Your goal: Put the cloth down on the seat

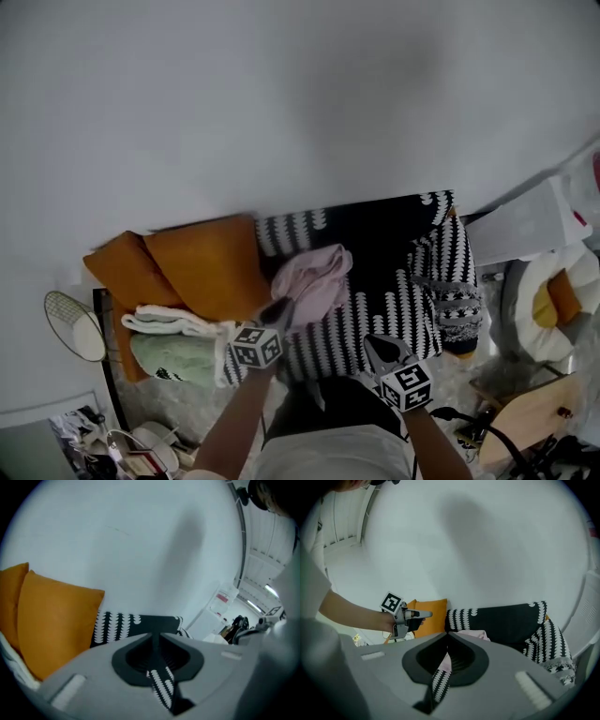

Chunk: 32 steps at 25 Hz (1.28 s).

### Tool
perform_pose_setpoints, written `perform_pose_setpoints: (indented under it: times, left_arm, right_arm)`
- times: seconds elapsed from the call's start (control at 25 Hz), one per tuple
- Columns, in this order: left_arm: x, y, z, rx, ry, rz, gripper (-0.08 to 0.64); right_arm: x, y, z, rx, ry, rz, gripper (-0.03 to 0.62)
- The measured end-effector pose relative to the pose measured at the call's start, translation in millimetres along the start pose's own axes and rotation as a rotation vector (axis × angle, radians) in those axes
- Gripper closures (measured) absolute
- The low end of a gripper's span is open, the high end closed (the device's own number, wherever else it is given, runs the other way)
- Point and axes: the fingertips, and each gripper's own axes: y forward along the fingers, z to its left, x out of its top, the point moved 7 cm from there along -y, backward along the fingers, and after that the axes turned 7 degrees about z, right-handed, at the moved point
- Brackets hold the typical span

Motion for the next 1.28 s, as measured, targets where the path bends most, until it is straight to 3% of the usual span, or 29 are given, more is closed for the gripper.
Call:
perform_pose_setpoints:
  times: [0.2,0.6,1.28]
  left_arm:
    - [-11.6,-39.3,-7.1,0.013,-0.007,-0.022,0.551]
    - [-55.6,-128.9,-23.5,-0.037,-0.016,-0.086,0.558]
    - [-171.5,-308.6,-90.4,-0.104,0.035,-0.156,0.558]
  right_arm:
    - [0.0,-7.6,29.7,0.001,-0.023,-0.011,0.586]
    - [-27.9,-30.7,106.0,-0.014,-0.085,-0.026,0.586]
    - [-131.8,-122.6,240.9,-0.062,-0.111,-0.116,0.586]
